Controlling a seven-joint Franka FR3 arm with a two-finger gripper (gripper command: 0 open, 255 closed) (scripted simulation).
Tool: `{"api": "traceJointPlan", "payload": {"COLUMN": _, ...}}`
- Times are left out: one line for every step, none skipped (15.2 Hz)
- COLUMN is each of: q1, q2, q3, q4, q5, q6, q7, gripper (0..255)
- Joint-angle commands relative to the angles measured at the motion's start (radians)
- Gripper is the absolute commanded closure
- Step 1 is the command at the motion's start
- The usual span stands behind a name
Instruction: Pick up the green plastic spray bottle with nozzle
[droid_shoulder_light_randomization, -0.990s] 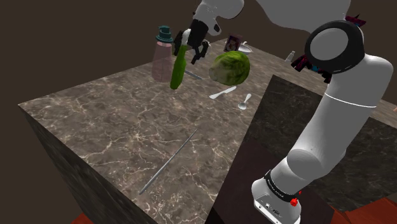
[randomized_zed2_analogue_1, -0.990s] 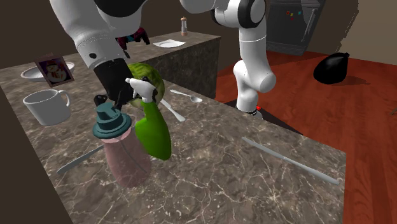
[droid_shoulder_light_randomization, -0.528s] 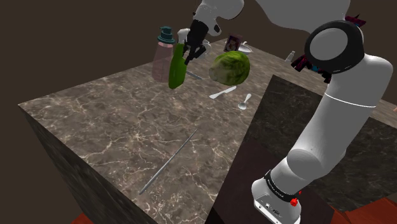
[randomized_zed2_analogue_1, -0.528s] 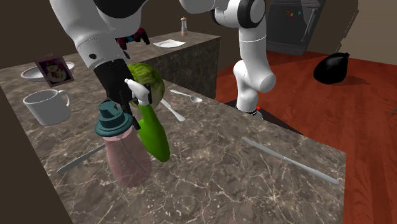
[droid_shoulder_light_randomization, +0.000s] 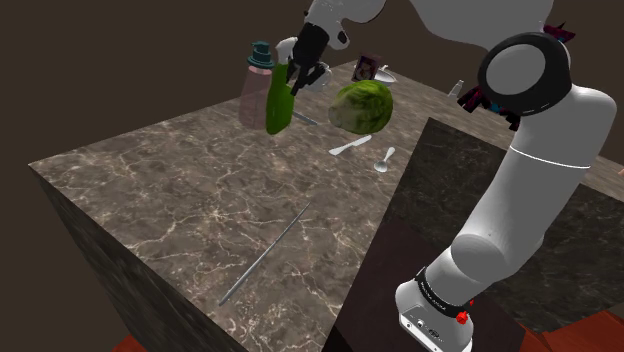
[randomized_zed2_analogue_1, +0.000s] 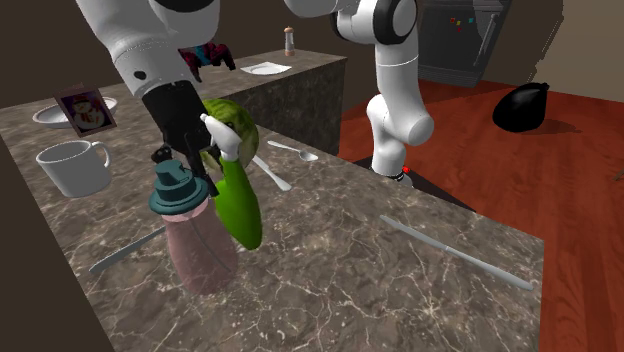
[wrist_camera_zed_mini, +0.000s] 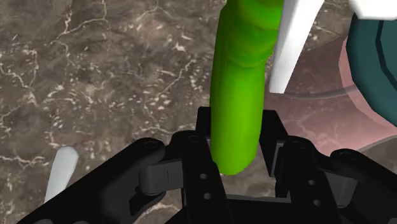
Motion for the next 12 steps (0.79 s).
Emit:
{"api": "traceJointPlan", "payload": {"q1": -0.001, "q2": 0.000, "q3": 0.001, "q4": 0.029, "q5": 0.001, "q6": -0.026, "q7": 0.014, "gripper": 255}}
{"api": "traceJointPlan", "payload": {"q1": -0.001, "q2": 0.002, "q3": 0.001, "q4": 0.044, "q5": 0.001, "q6": -0.038, "q7": 0.020, "gripper": 255}}
{"api": "traceJointPlan", "payload": {"q1": -0.002, "q2": 0.004, "q3": 0.001, "q4": 0.060, "q5": 0.001, "q6": -0.050, "q7": 0.027, "gripper": 255}}
{"api": "traceJointPlan", "payload": {"q1": -0.002, "q2": 0.006, "q3": 0.001, "q4": 0.076, "q5": 0.001, "q6": -0.062, "q7": 0.034, "gripper": 255}}
{"api": "traceJointPlan", "payload": {"q1": -0.003, "q2": 0.009, "q3": 0.002, "q4": 0.093, "q5": 0.002, "q6": -0.074, "q7": 0.041, "gripper": 255}}
{"api": "traceJointPlan", "payload": {"q1": -0.003, "q2": 0.012, "q3": 0.002, "q4": 0.110, "q5": 0.002, "q6": -0.086, "q7": 0.047, "gripper": 255}}
{"api": "traceJointPlan", "payload": {"q1": -0.003, "q2": 0.016, "q3": 0.002, "q4": 0.128, "q5": 0.002, "q6": -0.099, "q7": 0.055, "gripper": 255}}
{"api": "traceJointPlan", "payload": {"q1": -0.004, "q2": 0.020, "q3": 0.003, "q4": 0.147, "q5": 0.003, "q6": -0.112, "q7": 0.062, "gripper": 255}}
{"api": "traceJointPlan", "payload": {"q1": -0.004, "q2": 0.024, "q3": 0.003, "q4": 0.165, "q5": 0.003, "q6": -0.124, "q7": 0.069, "gripper": 255}}
{"api": "traceJointPlan", "payload": {"q1": -0.004, "q2": 0.029, "q3": 0.004, "q4": 0.185, "q5": 0.004, "q6": -0.137, "q7": 0.077, "gripper": 255}}
{"api": "traceJointPlan", "payload": {"q1": -0.004, "q2": 0.030, "q3": 0.004, "q4": 0.188, "q5": 0.004, "q6": -0.139, "q7": 0.078, "gripper": 255}}
{"api": "traceJointPlan", "payload": {"q1": -0.004, "q2": 0.030, "q3": 0.004, "q4": 0.188, "q5": 0.004, "q6": -0.139, "q7": 0.078, "gripper": 255}}
